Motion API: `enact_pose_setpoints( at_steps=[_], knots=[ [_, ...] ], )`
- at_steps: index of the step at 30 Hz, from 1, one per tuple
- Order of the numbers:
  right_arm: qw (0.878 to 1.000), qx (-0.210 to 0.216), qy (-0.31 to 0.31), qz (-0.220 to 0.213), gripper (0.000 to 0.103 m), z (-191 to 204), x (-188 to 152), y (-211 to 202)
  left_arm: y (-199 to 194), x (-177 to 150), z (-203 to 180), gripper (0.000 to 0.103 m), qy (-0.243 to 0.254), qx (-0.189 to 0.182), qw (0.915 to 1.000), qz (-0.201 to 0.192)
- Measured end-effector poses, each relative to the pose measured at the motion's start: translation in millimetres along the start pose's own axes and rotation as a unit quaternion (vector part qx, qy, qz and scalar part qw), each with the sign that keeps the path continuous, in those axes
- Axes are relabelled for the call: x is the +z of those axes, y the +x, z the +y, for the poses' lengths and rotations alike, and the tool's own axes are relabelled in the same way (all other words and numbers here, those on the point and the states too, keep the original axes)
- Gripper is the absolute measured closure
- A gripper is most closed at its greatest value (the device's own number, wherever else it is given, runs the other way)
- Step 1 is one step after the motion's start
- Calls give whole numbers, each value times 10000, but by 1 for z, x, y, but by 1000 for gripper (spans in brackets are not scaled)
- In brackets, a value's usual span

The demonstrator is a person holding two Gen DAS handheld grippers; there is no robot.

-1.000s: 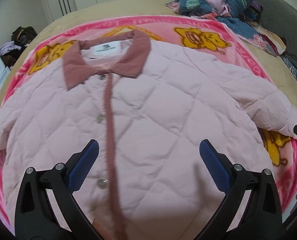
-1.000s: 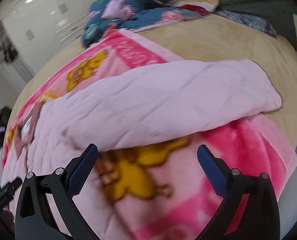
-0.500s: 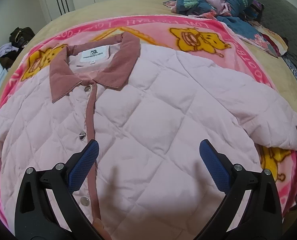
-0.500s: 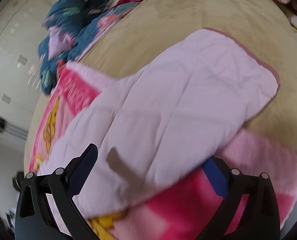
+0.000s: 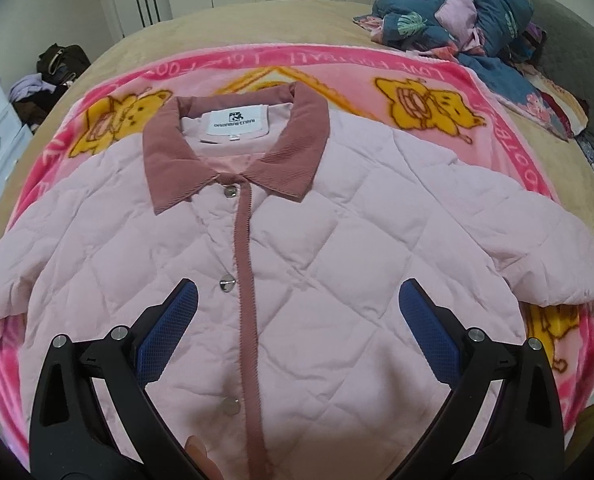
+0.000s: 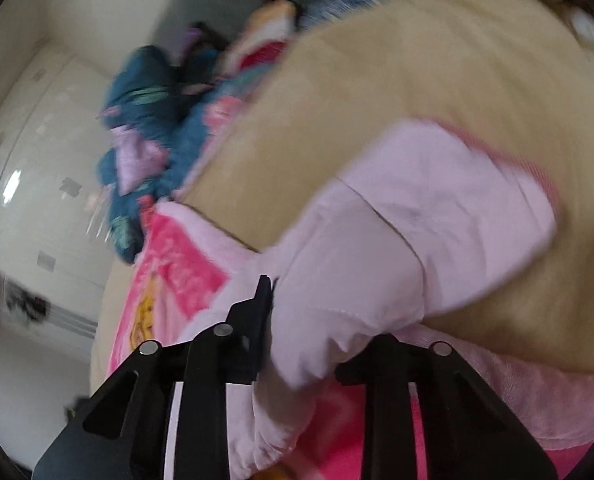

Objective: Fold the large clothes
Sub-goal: 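Grasp the sleeve cuff with the right tool and lift it up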

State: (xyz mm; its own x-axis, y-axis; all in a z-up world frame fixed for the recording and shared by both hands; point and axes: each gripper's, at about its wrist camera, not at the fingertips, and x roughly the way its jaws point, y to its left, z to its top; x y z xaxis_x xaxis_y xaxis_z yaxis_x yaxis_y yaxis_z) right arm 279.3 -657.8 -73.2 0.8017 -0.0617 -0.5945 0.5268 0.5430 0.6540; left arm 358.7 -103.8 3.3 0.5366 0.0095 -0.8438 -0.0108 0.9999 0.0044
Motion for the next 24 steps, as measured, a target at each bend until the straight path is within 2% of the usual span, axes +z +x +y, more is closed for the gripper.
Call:
enact_pose_setpoints(
  at_steps=[4, 11, 15, 24],
  knots=[
    [9960, 407, -750, -260, 82, 52, 0, -28, -14, 3, 11, 9, -61, -54, 9999, -112],
    [9752, 1010, -1910, -486, 83, 145, -18, -61, -44, 11, 40, 9, -260, -294, 9989, -246],
    [9587, 1331, -2464, -491, 83, 199, -39, -73, -60, 16, 60, 9, -360, -261, 9982, -394],
    [9264, 1805, -3280, -410, 83, 287, -101, -86, -84, 19, 116, 9, -734, -255, 9952, -594]
  ],
)
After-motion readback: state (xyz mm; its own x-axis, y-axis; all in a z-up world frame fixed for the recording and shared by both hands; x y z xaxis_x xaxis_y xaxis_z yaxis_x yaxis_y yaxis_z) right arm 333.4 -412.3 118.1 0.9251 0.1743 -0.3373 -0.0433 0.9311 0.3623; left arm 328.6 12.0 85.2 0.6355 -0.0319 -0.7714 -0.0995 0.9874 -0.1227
